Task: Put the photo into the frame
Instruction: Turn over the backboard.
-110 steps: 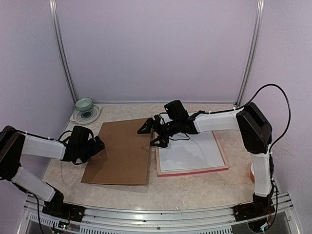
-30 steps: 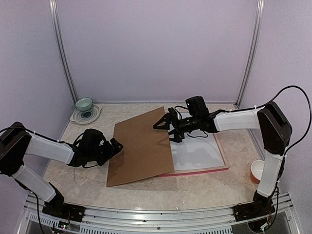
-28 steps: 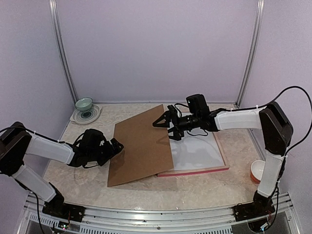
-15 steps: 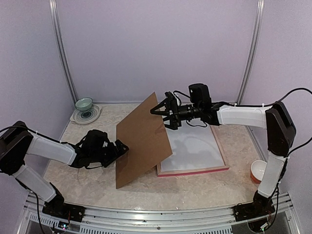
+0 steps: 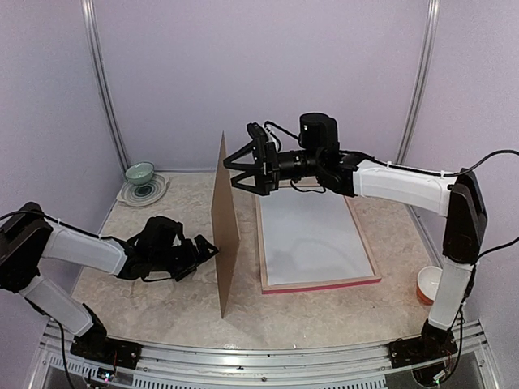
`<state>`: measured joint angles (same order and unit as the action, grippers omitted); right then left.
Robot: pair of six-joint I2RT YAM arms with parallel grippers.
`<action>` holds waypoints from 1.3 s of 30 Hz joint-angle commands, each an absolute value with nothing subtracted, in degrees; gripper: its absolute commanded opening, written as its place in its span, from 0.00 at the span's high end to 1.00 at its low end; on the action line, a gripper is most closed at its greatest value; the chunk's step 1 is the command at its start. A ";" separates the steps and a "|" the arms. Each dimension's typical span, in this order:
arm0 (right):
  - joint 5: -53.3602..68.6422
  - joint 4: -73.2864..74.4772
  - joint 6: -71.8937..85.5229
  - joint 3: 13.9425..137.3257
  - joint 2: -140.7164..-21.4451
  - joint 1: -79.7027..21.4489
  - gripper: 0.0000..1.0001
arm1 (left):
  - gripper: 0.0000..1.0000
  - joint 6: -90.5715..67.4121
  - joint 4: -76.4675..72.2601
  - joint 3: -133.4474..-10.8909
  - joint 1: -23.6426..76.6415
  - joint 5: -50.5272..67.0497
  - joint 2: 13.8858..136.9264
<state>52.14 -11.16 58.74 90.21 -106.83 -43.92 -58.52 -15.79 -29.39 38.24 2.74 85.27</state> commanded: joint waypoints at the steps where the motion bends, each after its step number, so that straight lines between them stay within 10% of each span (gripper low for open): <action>1: 54.01 -12.26 58.06 91.51 -109.37 -45.57 0.01 | 0.01 -57.45 -14.72 -28.77 38.67 3.58 85.93; 39: 55.85 -21.36 63.85 94.22 -118.24 -51.54 0.01 | 0.01 -53.76 -3.58 -39.44 34.90 -1.34 52.65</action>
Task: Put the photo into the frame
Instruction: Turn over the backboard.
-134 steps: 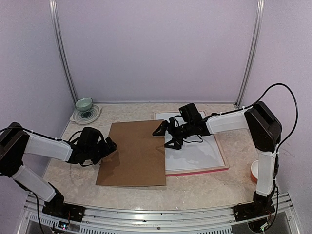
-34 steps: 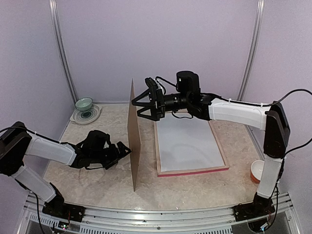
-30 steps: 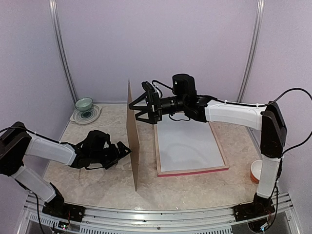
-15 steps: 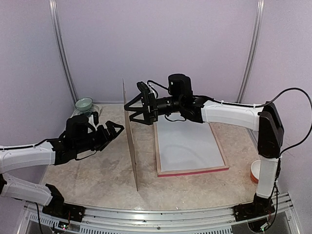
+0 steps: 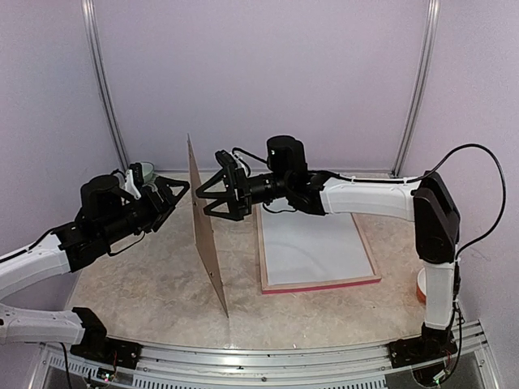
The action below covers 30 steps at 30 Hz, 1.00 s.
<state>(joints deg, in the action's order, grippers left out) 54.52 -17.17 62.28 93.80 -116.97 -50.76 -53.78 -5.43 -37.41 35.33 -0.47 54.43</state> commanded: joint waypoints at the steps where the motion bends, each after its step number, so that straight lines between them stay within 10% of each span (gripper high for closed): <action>1: 55.89 -21.62 64.05 94.14 -118.48 -51.65 0.01 | 0.01 -53.76 -3.48 -39.46 34.89 -1.40 52.30; 30: 56.25 -25.36 64.41 88.74 -132.12 -52.08 0.01 | 0.06 -57.91 -0.29 -38.05 34.35 -1.45 48.69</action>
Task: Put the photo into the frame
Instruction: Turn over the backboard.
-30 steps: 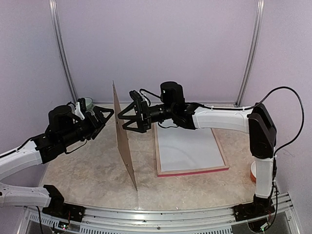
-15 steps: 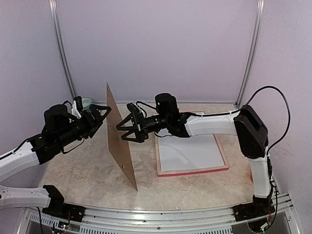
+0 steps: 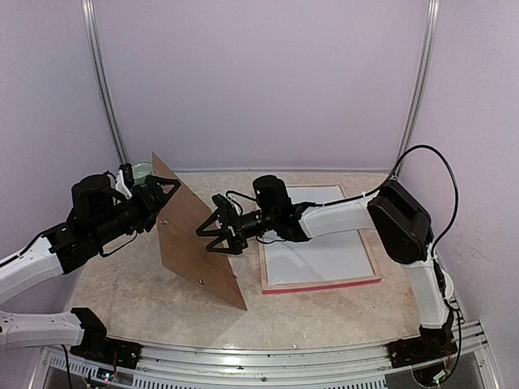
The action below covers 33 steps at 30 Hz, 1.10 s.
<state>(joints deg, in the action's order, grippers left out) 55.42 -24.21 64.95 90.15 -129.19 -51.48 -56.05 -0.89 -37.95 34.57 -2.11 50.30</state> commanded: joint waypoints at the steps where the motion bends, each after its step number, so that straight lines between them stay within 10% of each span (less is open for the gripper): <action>1: 56.18 -25.40 64.30 88.50 -132.26 -52.04 0.01 | 0.06 -58.35 -0.19 -37.79 34.18 -1.30 48.43; 20: 53.66 -18.02 57.67 85.76 -131.95 -51.77 0.01 | 0.51 -61.97 9.11 -36.47 28.92 8.73 47.63; 33: 50.46 -9.14 51.61 83.94 -130.75 -50.09 0.01 | 0.56 -59.65 20.80 -38.30 25.91 9.93 47.42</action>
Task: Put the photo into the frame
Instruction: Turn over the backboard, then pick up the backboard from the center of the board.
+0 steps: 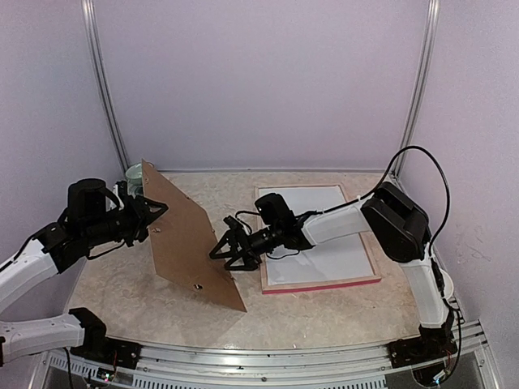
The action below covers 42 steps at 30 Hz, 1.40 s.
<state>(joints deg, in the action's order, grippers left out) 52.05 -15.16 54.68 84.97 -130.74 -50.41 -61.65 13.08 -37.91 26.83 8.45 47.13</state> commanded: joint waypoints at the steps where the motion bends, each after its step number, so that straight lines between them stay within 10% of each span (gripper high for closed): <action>1: 50.08 -8.23 51.00 83.94 -130.63 -49.83 0.01 | 0.56 -59.47 21.45 -38.24 25.46 10.20 47.34; 30: 48.12 -2.74 46.63 84.02 -129.68 -48.00 0.01 | 1.00 -57.92 22.71 -32.17 18.61 13.58 39.94; 42: 49.41 -3.56 45.19 83.49 -125.09 -45.45 0.01 | 1.00 -58.46 19.54 -30.80 17.38 13.93 36.16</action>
<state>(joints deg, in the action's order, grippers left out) 49.65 -5.15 47.07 84.66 -129.16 -47.86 -59.13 25.19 -31.22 18.20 12.95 38.81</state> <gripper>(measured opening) 0.992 0.028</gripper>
